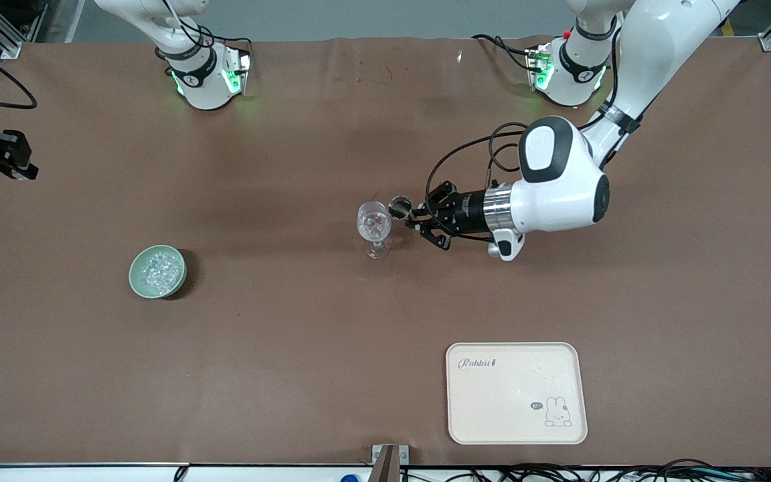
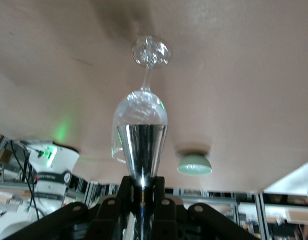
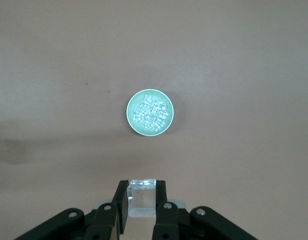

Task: Pour wine and add ice with both arms
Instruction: 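Carry the jigger with the left gripper to above the wine glass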

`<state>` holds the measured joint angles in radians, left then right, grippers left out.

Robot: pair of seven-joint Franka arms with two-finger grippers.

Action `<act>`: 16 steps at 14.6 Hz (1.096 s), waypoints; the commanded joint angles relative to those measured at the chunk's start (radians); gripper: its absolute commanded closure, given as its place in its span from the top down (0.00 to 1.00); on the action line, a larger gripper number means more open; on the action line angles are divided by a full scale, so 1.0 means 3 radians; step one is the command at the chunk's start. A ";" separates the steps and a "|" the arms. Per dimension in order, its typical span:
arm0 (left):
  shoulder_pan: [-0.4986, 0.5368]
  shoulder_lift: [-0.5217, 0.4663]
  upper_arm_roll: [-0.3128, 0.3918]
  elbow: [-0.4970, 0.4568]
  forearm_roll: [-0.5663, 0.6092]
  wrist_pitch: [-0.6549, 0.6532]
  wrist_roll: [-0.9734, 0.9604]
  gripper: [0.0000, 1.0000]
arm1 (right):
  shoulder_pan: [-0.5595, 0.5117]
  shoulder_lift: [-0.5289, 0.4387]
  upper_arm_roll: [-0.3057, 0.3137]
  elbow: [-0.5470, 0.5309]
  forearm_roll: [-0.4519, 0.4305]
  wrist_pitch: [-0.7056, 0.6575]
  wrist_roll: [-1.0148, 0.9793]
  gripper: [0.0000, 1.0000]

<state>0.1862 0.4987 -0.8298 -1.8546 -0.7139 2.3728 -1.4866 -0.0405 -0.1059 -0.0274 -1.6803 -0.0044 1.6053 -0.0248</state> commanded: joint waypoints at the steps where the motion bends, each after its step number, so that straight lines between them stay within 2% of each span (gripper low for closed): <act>1: -0.0058 -0.0108 0.0025 -0.0041 0.0242 0.0042 -0.0285 0.00 | -0.0044 -0.0056 0.0025 -0.0044 -0.0001 0.0013 -0.0045 0.01; 9: -0.0263 -0.0098 0.0025 -0.0020 0.0962 0.0139 -0.0991 0.00 | -0.0044 -0.0056 0.0025 -0.0049 -0.0001 0.0008 -0.0045 0.01; 16: -0.0395 -0.0082 0.0030 0.0077 0.1367 0.0139 -0.1466 0.00 | -0.0049 -0.0056 0.0025 -0.0049 -0.0001 0.0008 -0.0045 0.01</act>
<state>0.0896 0.4982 -0.8296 -1.8340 -0.3440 2.4106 -1.8739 -0.0412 -0.1059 -0.0274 -1.6804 -0.0044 1.6051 -0.0266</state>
